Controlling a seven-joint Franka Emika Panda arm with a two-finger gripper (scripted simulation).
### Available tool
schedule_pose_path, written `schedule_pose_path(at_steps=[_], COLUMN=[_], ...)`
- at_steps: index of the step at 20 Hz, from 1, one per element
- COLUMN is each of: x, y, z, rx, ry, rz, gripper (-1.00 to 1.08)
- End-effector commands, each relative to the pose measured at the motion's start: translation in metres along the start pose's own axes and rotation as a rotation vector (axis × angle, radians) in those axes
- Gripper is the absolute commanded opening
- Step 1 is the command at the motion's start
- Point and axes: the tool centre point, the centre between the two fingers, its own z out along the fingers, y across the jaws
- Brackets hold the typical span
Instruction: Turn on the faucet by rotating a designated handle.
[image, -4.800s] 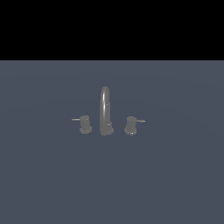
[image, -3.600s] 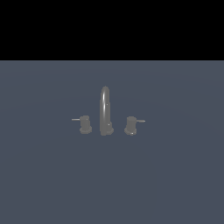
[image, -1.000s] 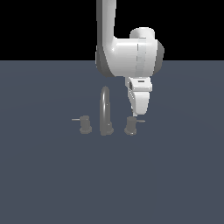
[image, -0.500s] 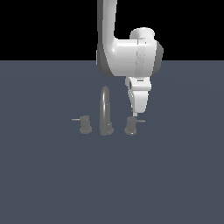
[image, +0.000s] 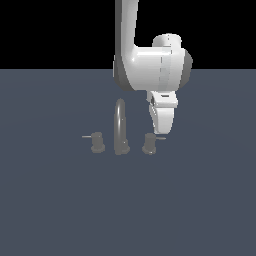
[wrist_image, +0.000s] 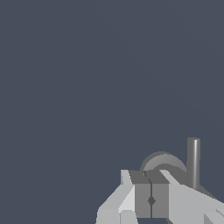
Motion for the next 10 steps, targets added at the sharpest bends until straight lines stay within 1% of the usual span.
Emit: schedule_pose_path(at_steps=[1,5,6,7,10], x=[0.008,0.021,0.021,0.014,0.014], y=[0.012,0.031,0.031,0.021,0.032], z=[0.005,0.013,0.013,0.008,0.010], rx=[-0.009,-0.024,-0.024,-0.010,-0.013], ry=[0.001,0.001,0.001,0.001,0.001], rz=[0.006,0.015,0.015,0.006,0.008], gripper=[-1.00,-1.00,-1.00,-1.00,-1.00])
